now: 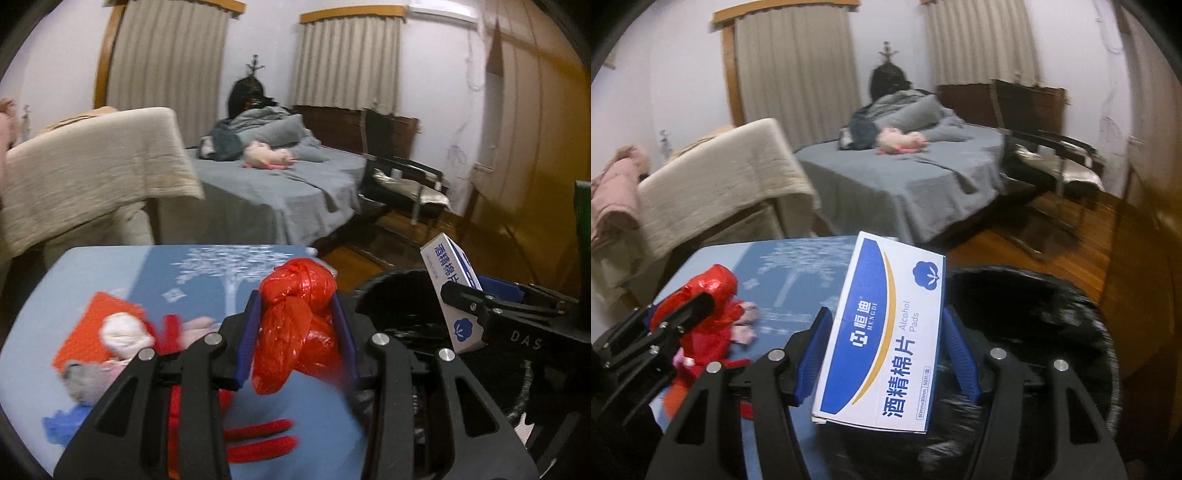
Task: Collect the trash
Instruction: 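Carry the red bag and white box over the bin and release both, then move both tools back over the pile on the table, then grasp the grey ball with the left gripper while the right gripper grasps the white ball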
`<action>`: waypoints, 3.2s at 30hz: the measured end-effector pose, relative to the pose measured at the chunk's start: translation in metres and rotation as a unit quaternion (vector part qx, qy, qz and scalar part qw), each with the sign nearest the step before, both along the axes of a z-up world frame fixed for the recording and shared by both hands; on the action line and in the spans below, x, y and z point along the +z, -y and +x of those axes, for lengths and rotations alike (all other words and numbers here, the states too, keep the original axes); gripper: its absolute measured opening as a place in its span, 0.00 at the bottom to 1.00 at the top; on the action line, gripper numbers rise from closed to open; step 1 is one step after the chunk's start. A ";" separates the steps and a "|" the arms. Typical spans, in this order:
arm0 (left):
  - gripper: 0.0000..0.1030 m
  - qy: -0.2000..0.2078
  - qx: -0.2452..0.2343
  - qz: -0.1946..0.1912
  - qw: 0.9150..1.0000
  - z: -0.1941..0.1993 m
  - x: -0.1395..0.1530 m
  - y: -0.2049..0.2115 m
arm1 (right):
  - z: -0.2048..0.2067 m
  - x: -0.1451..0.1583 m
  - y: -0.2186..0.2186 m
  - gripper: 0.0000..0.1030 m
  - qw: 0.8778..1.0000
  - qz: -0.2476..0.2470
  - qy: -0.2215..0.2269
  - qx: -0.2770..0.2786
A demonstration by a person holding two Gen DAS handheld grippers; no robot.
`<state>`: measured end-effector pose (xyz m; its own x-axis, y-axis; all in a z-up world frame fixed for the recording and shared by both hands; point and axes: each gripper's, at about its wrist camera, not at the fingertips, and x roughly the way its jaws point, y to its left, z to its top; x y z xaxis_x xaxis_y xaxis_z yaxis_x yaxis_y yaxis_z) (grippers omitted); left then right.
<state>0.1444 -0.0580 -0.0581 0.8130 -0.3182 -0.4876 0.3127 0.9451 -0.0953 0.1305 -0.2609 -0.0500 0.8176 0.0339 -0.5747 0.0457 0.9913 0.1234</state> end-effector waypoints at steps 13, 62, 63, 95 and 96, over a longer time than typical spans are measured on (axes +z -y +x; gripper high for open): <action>0.44 -0.037 -0.112 -0.029 0.993 0.013 -0.020 0.100 | -0.028 -0.015 0.091 0.60 0.995 -0.012 -0.012 -0.095; 0.68 -0.066 0.207 0.035 0.975 0.003 -0.050 -0.184 | 0.030 -0.037 -0.137 0.94 0.993 -0.020 0.004 0.117; 0.68 -0.068 0.205 0.034 0.976 0.004 -0.052 -0.184 | 0.030 -0.038 -0.138 0.94 0.993 -0.021 0.003 0.118; 0.48 -0.047 0.217 0.008 0.975 0.010 -0.035 -0.209 | 0.065 -0.027 -0.191 0.94 0.986 -0.007 0.026 0.165; 0.48 -0.046 0.221 0.009 0.974 0.013 -0.035 -0.213 | 0.071 -0.027 -0.199 0.94 0.985 -0.004 0.024 0.171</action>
